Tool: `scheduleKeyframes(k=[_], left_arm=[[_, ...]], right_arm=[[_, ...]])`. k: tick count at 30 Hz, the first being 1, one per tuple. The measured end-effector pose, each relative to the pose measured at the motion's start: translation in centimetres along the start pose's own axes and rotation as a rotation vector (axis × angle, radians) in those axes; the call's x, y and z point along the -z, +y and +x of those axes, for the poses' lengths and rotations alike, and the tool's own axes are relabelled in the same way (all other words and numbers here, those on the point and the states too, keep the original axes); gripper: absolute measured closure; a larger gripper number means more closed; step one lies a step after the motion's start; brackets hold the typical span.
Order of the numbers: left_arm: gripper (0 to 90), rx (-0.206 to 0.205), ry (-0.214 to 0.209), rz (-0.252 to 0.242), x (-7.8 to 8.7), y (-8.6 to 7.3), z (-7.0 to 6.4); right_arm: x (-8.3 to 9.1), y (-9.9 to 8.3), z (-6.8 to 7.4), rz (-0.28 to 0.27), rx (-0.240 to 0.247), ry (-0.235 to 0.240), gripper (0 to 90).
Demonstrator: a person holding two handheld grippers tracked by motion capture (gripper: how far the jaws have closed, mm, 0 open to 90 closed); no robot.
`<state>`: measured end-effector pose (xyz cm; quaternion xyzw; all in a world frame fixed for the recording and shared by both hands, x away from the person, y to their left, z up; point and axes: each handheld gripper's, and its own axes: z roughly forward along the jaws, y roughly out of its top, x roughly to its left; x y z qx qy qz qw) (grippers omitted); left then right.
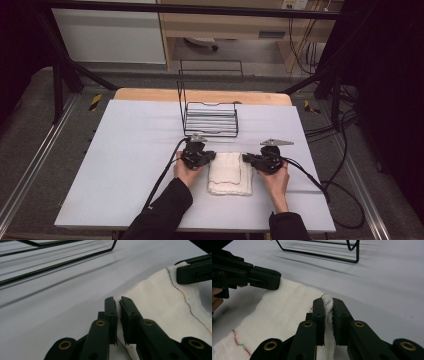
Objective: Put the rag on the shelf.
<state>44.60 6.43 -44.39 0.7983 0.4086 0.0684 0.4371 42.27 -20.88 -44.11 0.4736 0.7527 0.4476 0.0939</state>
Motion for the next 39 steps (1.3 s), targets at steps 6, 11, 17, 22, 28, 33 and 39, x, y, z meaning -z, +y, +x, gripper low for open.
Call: scheduleKeyframes(k=[6, 11, 17, 22, 28, 33, 39], left_arm=[[83.5, -0.01, -0.009, -0.037, 1.0, -0.1, -0.3], [83.5, -0.018, -0.019, -0.06, 1.5, -0.2, -0.5], [83.5, -0.041, -0.024, -0.092, 2.3, -0.2, -1.1], [83.6, -0.054, -0.018, -0.118, 3.0, -0.1, -1.5], [83.6, -0.053, -0.033, -0.153, 3.9, -0.1, -1.7], [83.6, -0.054, -0.035, -0.187, 4.6, 0.0, -2.0], [83.6, -0.052, -0.042, -0.211, 5.0, 0.0, -2.1]], right_arm=[[0.7, 0.2, 0.6, -0.027, 0.029, 0.006, 81.6], [1.3, 0.2, 0.8, -0.052, 0.034, 0.012, 81.6], [2.1, 0.2, 1.0, -0.083, 0.045, 0.021, 81.7], [2.6, 0.2, 1.3, -0.099, 0.062, 0.022, 81.7], [3.3, 0.3, 1.8, -0.136, 0.078, 0.033, 81.6], [3.7, 0.4, 2.2, -0.16, 0.101, 0.028, 81.7], [4.1, 0.6, 2.4, -0.186, 0.108, 0.033, 81.6]])
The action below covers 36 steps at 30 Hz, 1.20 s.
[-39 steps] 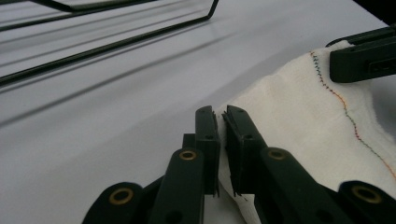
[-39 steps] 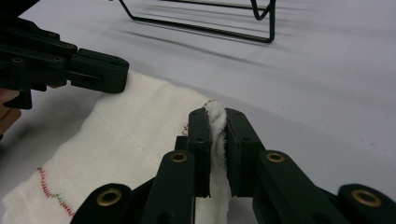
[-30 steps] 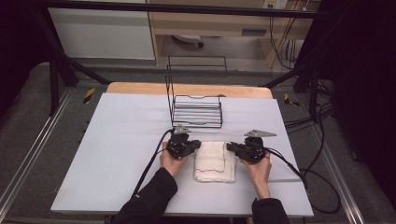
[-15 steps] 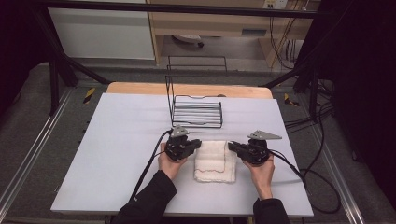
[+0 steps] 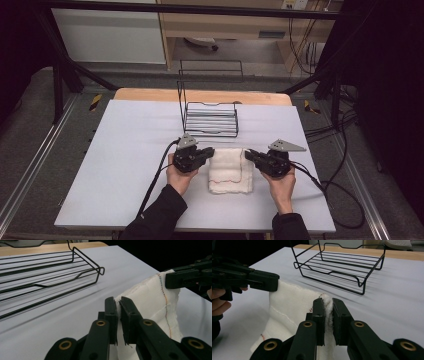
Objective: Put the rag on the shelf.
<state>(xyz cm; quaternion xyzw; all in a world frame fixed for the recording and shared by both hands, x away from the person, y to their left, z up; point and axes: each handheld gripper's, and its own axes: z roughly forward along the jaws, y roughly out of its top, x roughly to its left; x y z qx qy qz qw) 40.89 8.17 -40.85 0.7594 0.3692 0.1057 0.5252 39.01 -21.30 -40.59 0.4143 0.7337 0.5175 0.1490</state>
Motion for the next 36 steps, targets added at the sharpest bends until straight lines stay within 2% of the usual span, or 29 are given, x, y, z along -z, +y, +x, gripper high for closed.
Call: scheduleKeyframes(k=[7, 14, 24, 36], left_arm=[[83.6, -0.004, -0.003, -0.028, 0.6, 0.4, -0.2], [83.7, -0.006, -0.007, -0.061, 1.4, 0.8, -0.4], [83.8, -0.039, 0.006, -0.104, 2.3, 1.4, -1.2], [83.8, -0.04, 0.003, -0.151, 3.4, 2.2, -1.3]], right_arm=[[0.7, 0.7, 0.6, -0.035, 0.03, -0.005, 81.7], [1.1, 1.1, 1.0, -0.062, 0.035, -0.003, 81.8], [1.9, 1.9, 1.7, -0.105, 0.061, -0.009, 82.0], [2.7, 2.9, 2.7, -0.152, 0.093, -0.013, 82.1]])
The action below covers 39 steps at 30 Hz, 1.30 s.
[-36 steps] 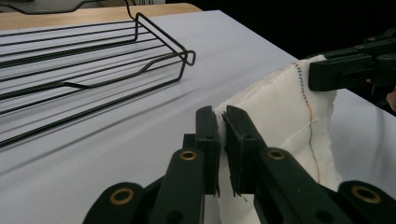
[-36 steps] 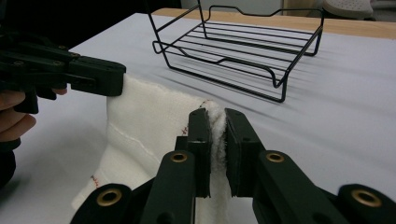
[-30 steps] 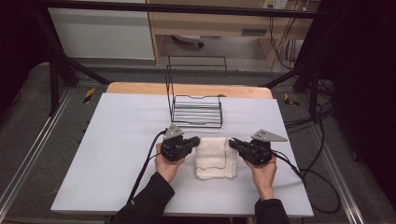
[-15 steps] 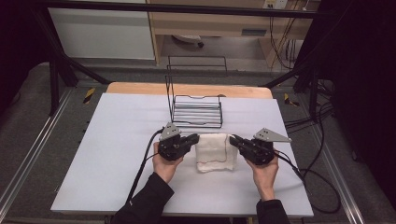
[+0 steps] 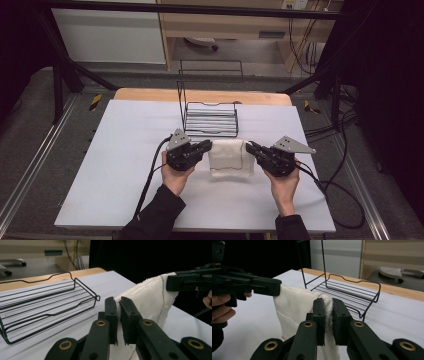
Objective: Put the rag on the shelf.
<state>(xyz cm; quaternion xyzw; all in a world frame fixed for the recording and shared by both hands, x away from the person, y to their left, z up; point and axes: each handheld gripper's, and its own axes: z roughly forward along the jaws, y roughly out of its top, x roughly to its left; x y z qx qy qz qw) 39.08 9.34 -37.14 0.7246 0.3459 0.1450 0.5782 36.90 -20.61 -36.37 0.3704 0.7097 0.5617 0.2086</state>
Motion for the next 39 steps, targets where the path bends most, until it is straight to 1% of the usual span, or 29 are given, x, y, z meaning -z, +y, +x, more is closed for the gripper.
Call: scheduleKeyframes(k=[9, 23, 31, 39], left_arm=[[83.8, -0.013, 0.006, -0.042, 1.0, 1.0, -0.1], [83.9, -0.026, 0.021, -0.096, 2.6, 2.5, 0.2], [83.9, -0.04, 0.036, -0.133, 3.5, 3.8, 0.3], [84.0, -0.036, 0.046, -0.161, 4.3, 4.8, 0.7]], right_arm=[[0.2, 0.9, 0.7, -0.041, 0.027, -0.007, 82.1], [0.0, 2.3, 1.8, -0.091, 0.04, 0.003, 82.1], [-0.3, 3.5, 2.4, -0.133, 0.041, 0.002, 82.2], [-0.7, 5.0, 3.0, -0.16, 0.052, 0.002, 82.3]])
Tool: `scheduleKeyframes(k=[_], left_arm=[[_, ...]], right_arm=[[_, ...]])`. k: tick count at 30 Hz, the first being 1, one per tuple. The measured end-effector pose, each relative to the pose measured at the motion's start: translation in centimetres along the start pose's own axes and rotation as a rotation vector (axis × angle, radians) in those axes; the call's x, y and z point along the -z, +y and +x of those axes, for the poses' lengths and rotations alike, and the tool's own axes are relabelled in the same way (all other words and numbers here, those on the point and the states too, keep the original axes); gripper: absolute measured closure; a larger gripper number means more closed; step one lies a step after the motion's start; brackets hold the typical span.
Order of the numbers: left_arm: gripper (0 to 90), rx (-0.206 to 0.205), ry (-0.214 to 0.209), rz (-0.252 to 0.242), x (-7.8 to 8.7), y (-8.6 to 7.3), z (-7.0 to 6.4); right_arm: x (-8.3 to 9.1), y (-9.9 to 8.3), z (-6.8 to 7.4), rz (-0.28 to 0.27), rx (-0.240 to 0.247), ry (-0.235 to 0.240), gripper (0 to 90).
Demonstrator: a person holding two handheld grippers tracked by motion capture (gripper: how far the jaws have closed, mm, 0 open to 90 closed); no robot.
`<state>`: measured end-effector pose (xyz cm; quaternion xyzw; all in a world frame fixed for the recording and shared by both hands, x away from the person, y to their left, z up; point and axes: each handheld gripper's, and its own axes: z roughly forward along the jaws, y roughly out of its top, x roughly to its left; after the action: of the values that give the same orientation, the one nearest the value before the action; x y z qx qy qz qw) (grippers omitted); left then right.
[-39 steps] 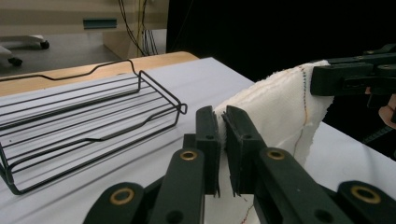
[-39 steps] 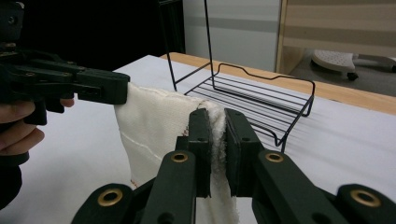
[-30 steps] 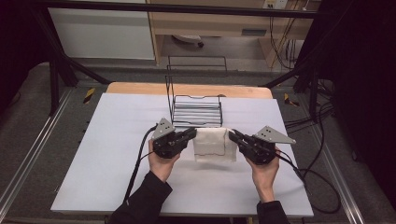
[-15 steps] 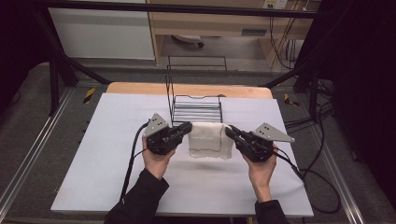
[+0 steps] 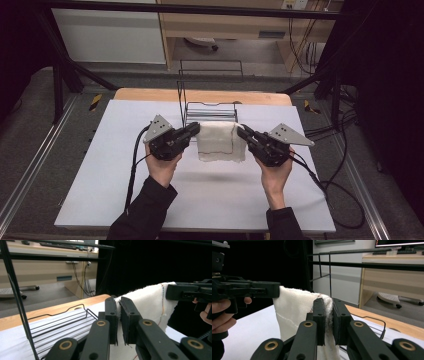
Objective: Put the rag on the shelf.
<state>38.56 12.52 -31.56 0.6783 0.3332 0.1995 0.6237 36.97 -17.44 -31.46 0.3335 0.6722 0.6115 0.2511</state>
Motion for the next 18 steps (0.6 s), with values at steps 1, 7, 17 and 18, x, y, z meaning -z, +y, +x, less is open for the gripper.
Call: scheduleKeyframes(k=[1, 7, 17, 18], left_arm=[[84.0, 0.002, 0.001, -0.006, 0.0, 0.2, 0.0], [84.0, -0.008, 0.009, -0.02, 0.3, 0.9, 0.3], [84.1, -0.007, 0.021, -0.049, 0.5, 2.2, 0.8], [84.1, -0.006, 0.021, -0.051, 0.5, 2.3, 0.8]], right_arm=[[-0.1, 0.2, 0.0, -0.003, 0.004, 0.0, 82.3], [-0.5, 0.9, 0.2, -0.022, 0.006, -0.001, 82.4], [-1.2, 2.2, 0.4, -0.044, 0.008, -0.005, 82.4], [-1.2, 2.4, 0.4, -0.048, 0.009, -0.005, 82.4]])
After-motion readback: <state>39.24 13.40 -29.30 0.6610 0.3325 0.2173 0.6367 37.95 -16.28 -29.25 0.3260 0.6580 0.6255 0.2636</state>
